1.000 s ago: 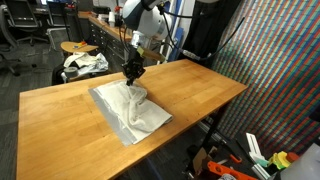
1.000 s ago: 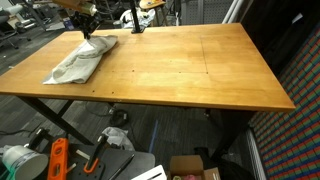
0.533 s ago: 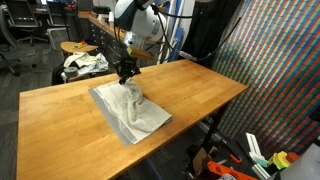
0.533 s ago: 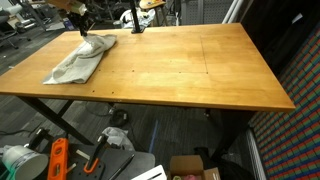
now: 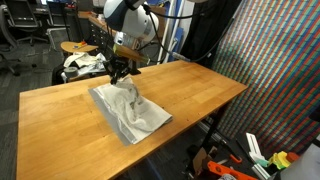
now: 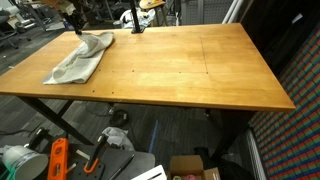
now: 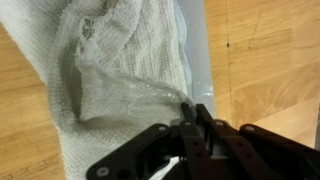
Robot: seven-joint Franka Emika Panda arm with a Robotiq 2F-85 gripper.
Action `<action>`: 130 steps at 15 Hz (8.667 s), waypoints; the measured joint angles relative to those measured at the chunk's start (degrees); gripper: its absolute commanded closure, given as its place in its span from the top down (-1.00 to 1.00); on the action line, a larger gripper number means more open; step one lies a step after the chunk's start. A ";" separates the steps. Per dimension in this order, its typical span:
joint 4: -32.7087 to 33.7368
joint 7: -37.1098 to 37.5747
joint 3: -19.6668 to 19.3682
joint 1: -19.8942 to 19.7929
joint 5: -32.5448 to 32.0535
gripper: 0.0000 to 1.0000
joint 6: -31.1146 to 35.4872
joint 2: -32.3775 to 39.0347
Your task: Fold the cloth on the table
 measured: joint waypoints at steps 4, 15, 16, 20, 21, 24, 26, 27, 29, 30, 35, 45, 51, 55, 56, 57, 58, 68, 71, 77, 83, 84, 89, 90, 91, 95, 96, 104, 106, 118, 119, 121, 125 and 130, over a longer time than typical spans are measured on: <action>2.78 3.73 0.00 1.01 0.00 -0.77 -0.06 1.87; 12.07 12.78 -0.14 2.03 0.00 -0.77 -0.47 7.73; 12.84 13.29 -0.14 2.10 0.00 -0.77 -0.63 8.21; 15.49 14.86 -0.14 2.57 0.00 -0.77 -1.81 9.71; 16.02 15.18 -0.13 2.74 0.00 -0.77 -2.30 9.95; 17.71 16.01 -0.13 3.24 0.00 -0.77 -4.03 10.64; 18.70 16.49 -0.13 3.57 0.00 -0.78 -5.14 11.02; 19.18 16.78 -0.13 3.74 0.00 -0.78 -5.43 11.24; 20.25 17.52 -0.14 4.05 0.00 -0.78 -5.82 11.77; 20.92 18.03 -0.17 4.19 0.00 -0.78 -5.90 12.12; 24.69 21.72 -1.10 4.85 -0.03 -0.78 -5.91 14.34; 30.71 21.25 -1.10 5.04 -0.23 0.43 -16.01 18.15; 29.82 9.62 -0.73 5.30 -5.59 1.00 -23.03 15.21; 30.04 9.81 -3.96 7.88 -15.14 1.00 -22.93 15.26; 30.33 10.61 -5.05 8.80 -17.64 1.00 -22.93 15.71; 30.90 11.59 -6.06 9.63 -19.76 1.00 -22.95 16.40; 31.59 12.35 -6.75 10.18 -21.18 1.00 -23.27 17.25; 28.26 -3.54 -3.60 3.09 -15.82 1.00 -33.19 16.23; 20.45 -9.50 -1.67 0.00 -12.16 1.00 -32.50 11.72; 3.24 -18.33 1.04 -1.55 -7.17 1.00 -22.82 2.85; -14.35 -21.76 3.75 0.00 -5.33 1.00 -1.77 -3.57; -16.38 -21.89 3.76 0.28 -5.42 1.00 0.96 -3.94; -20.60 -21.78 3.71 0.63 -7.65 1.00 7.19 -4.17; -20.76 -21.65 3.67 0.63 -8.04 1.00 7.65 -4.17; -20.84 -21.54 3.60 0.63 -8.37 1.00 8.04 -4.17; -20.80 -19.61 2.64 0.63 -10.42 1.00 9.28 -4.17; -20.76 -19.07 2.31 0.63 -10.80 1.00 9.50 -4.14; -18.41 -14.82 0.69 0.63 -12.18 1.00 9.52 -2.42; -17.68 -13.97 0.57 0.63 -12.25 1.00 9.46 -1.97; -16.81 -13.53 -0.50 0.52 -15.19 1.00 2.50 -3.92; -17.16 -14.67 -0.43 0.37 -15.18 1.00 1.28 -4.80; -18.61 -17.11 -0.09 -0.12 -15.07 1.00 0.67 -6.81; -21.63 -18.91 0.24 -0.47 -12.94 1.00 3.66 -10.35; -20.55 -10.78 0.26 0.97 -13.67 1.00 6.62 -12.74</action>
